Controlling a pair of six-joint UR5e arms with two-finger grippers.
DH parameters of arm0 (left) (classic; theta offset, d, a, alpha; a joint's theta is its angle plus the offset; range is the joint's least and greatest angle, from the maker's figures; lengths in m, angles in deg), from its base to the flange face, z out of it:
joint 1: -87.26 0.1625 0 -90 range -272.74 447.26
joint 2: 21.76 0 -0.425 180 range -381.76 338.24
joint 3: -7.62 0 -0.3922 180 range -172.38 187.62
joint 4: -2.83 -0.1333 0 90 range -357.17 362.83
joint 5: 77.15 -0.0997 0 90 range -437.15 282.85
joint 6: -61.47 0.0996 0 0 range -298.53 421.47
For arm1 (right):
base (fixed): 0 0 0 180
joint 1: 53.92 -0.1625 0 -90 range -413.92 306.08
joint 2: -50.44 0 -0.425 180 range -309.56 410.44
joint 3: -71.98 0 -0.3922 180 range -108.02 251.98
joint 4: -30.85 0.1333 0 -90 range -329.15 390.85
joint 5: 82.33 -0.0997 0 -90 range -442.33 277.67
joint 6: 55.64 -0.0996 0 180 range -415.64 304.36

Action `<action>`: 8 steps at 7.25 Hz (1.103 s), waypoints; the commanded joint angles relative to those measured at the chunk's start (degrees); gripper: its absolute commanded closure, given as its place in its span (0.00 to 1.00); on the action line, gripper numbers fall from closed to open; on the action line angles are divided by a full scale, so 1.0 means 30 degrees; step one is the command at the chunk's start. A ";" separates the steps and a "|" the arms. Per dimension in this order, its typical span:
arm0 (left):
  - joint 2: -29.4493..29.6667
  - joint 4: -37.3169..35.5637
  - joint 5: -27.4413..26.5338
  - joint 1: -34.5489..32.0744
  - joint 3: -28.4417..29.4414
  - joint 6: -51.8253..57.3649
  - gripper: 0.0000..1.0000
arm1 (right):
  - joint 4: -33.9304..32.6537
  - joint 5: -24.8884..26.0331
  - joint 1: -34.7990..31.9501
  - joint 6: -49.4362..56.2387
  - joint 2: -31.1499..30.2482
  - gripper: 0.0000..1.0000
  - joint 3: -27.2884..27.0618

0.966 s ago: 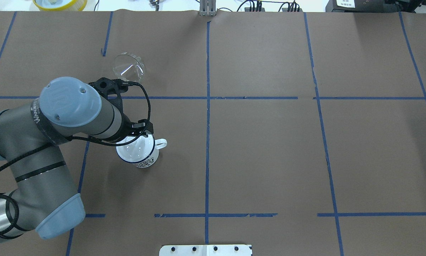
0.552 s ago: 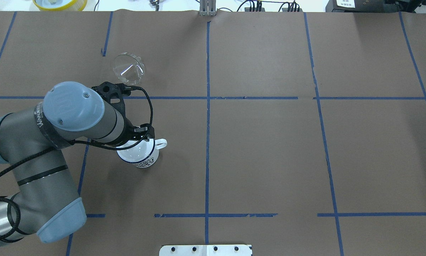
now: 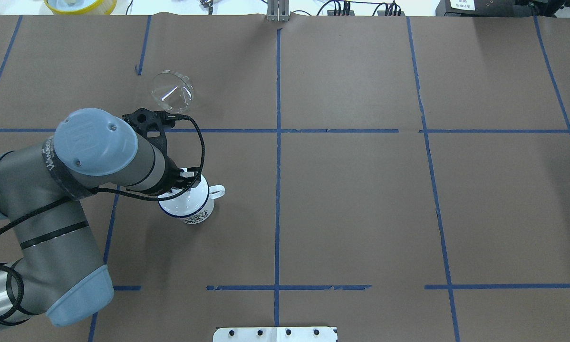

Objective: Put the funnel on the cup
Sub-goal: 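Lower the left gripper and grasp the white lid's knob, then lift the white lid off the mug and carry it beside the mug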

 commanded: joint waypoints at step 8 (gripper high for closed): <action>-0.8759 0.8488 0.1384 -0.1278 -0.2446 0.4169 1.00 | 0.0000 0.0000 0.0000 0.0000 0.0000 0.00 0.0000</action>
